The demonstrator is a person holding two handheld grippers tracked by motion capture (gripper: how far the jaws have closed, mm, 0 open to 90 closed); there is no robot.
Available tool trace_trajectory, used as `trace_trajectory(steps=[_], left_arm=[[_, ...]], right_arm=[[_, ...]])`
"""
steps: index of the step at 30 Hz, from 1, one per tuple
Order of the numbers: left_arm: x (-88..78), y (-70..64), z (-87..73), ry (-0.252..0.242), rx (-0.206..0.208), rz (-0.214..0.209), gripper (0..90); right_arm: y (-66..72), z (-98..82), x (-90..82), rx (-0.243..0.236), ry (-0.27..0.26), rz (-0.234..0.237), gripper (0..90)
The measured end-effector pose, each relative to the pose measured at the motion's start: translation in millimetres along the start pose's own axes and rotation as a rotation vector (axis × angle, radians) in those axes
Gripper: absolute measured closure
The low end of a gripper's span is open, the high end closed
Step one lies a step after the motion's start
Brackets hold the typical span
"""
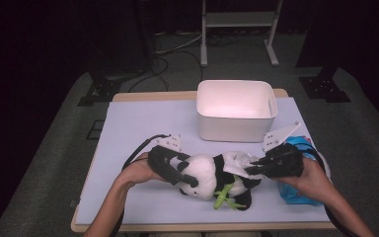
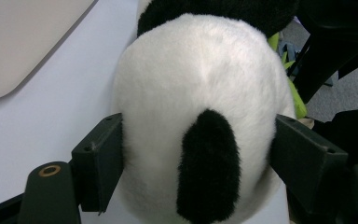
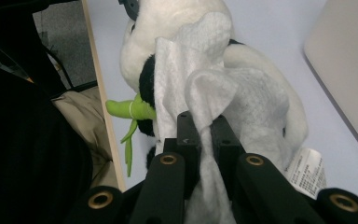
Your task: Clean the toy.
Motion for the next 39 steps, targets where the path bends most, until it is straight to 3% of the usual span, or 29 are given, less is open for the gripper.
trace_trajectory(steps=[9, 25, 31, 36, 39], left_arm=[[0.2, -1.6, 1.4, 0.014, 0.014, -0.001, 22.8], [0.5, -1.3, 2.0, 0.019, 0.008, -0.003, 23.2], [1.0, 1.2, 2.3, 0.022, -0.02, -0.003, 19.6], [1.9, 3.2, 4.7, 0.019, -0.066, -0.005, 15.4], [4.5, 4.0, 7.4, 0.033, -0.073, -0.005, 11.5]], right_arm=[[-9.2, 1.6, -8.5, 0.01, -0.006, -0.034, 84.1], [-25.9, 28.6, 24.3, -0.009, 0.009, 0.011, 83.9], [-22.2, 30.4, 34.7, -0.016, 0.02, 0.027, 84.0], [-19.1, 28.0, 34.5, -0.014, 0.023, 0.03, 84.0], [-17.4, 27.0, 34.7, -0.019, 0.024, 0.034, 84.1]])
Point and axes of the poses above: each handheld gripper's, and its own axes: x roughly forward along the jaws, z roughly out of its top, y roughly to its left, the point moved 3 cm from there along x, roughly forward along the jaws, and after that the axes turned 12 degrees about -y, right-handed, at the moved point
